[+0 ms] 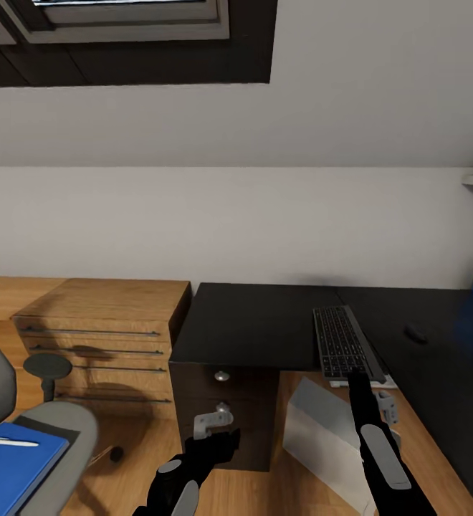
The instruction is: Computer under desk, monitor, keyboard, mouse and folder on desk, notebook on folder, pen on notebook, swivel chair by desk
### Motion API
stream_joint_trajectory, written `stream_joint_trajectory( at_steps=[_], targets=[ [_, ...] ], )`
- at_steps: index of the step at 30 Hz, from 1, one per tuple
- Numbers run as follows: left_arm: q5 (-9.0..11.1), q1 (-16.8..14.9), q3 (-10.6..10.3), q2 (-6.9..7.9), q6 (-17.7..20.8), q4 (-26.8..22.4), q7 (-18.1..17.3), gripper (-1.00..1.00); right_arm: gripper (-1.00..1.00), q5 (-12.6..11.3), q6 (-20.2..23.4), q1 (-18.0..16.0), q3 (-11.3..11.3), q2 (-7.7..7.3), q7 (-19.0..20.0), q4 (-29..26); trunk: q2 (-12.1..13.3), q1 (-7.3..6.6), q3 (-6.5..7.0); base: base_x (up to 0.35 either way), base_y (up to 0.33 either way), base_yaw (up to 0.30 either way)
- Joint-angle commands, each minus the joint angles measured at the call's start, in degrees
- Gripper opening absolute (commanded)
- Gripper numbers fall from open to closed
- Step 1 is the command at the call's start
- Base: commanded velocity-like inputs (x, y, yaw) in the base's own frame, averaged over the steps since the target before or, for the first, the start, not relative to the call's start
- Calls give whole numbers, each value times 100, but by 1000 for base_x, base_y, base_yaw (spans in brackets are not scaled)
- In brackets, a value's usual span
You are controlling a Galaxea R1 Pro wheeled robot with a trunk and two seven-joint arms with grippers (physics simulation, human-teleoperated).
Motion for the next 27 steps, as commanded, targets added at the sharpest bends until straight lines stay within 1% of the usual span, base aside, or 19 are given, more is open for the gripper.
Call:
stream_joint_trajectory(
  at_steps=[1, 4, 8, 10, 13, 27],
  targets=[
    [60, -4, -10, 2, 15, -6, 54, 100, -100, -141, -11, -2, -9, 3, -10, 128, -44, 23, -25, 0, 0, 0],
    [60, -4, -10, 2, 15, -1, 54, 100, -100, -142, -11, -2, -9, 4, -10, 128, -165, 89, -79, 0, 0, 0],
    [65, -4, -10, 2, 15, 4, 54, 100, -100, -146, -11, -2, -9, 4, -16, 128, -165, 89, -79, 0, 0, 0],
    [68, -4, -10, 84, 12, 16, 54, 100, -100, -148, -5, -2, -9, 2, -18, 128, -165, 89, -79, 4, 0, 0],
    [75, -4, -10, 148, 6, 56, 54, 100, -100, -148, -2, -2, -9, 0, -19, 128, -165, 89, -79, 100, 0, 0],
    [78, -4, -3, 151, 6, 107, 54, 100, -100, -144, -2, -2, -9, 3, -27, 128, -165, 89, -79, 7, 0, 0]
  ],
)
